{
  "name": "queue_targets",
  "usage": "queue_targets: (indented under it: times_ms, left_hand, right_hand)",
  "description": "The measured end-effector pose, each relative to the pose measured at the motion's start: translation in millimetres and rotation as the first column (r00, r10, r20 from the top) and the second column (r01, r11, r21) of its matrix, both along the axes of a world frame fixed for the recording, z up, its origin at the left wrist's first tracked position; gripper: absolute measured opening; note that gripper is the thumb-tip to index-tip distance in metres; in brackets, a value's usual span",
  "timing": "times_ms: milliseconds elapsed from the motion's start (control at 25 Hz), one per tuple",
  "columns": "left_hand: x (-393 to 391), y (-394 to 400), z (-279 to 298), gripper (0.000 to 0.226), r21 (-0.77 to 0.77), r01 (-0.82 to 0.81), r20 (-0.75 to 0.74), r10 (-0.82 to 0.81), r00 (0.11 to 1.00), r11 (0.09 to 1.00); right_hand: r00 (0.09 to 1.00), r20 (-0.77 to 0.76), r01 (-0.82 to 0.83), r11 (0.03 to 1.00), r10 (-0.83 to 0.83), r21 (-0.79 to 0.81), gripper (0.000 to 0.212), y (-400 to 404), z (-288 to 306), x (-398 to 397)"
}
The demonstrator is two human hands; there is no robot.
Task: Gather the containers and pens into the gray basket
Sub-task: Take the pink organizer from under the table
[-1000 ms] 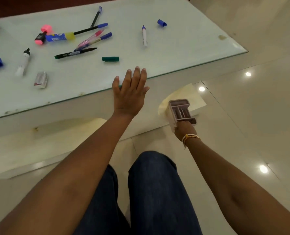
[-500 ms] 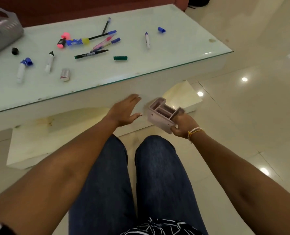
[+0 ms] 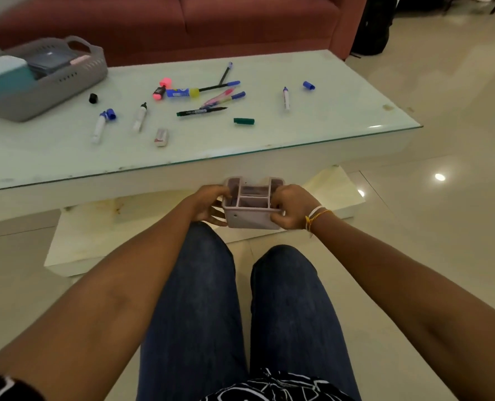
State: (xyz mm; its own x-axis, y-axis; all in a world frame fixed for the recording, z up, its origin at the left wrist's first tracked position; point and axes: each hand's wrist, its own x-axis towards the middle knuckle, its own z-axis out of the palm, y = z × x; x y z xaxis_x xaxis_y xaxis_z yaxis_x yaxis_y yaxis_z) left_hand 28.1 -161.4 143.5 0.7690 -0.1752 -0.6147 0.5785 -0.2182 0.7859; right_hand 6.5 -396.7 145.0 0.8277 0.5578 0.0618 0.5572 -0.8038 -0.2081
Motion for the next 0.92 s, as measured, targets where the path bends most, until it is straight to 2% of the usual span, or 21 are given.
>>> queue_targets:
  times_ms: [160,240,360,520,600,640,720,840,920]
  left_hand:
    - [-8.2,28.1,14.8,0.014,-0.108,-0.063,-0.044,0.059,0.997,0.992]
    - [-11.3,36.3,25.1,0.015,-0.128,-0.088,-0.06,0.081,0.995,0.988]
    - [-19.7,41.2,42.0,0.023,-0.077,-0.085,-0.056,0.081,0.995,0.993]
    - [-34.0,59.8,59.9,0.024,-0.059,-0.15,-0.046,0.148,0.988,0.987]
    - [-41.8,78.9,65.3,0.019,-0.05,-0.184,-0.042,0.182,0.982,0.982]
    - [-46.7,91.4,68.3,0.018,-0.051,-0.2,-0.032,0.199,0.98,0.978]
    - [-54.7,116.9,73.8,0.023,-0.052,-0.222,-0.012,0.222,0.975,0.974]
    - [-67.4,151.0,87.8,0.033,-0.061,-0.249,0.02,0.251,0.968,0.967]
    - [-73.5,170.2,98.0,0.036,-0.069,-0.274,0.048,0.278,0.959,0.959]
  right_hand:
    - [0.982,0.163,-0.106,0.994,0.1,0.024,0.043,20.1,31.4,15.4]
    - [0.957,0.266,-0.13,0.99,0.112,0.052,0.045,22.6,45.4,21.8]
    - [0.963,0.258,-0.12,0.978,0.073,0.17,0.054,29.1,65.4,26.0]
    - [0.999,0.037,-0.005,0.926,-0.01,0.379,0.051,58.7,80.6,28.3]
    - [0.995,-0.094,0.088,0.822,-0.042,0.562,0.057,78.3,88.1,30.9]
    - [0.989,-0.138,0.123,0.782,-0.048,0.611,0.059,89.8,92.8,33.9]
    - [0.972,-0.235,0.162,0.77,-0.016,0.618,0.05,116.0,98.5,40.6]
    - [0.877,-0.464,0.191,0.794,0.126,0.577,0.038,174.1,109.8,36.2]
    - [0.737,-0.633,0.226,0.795,0.238,0.563,0.038,211.7,115.5,26.0]
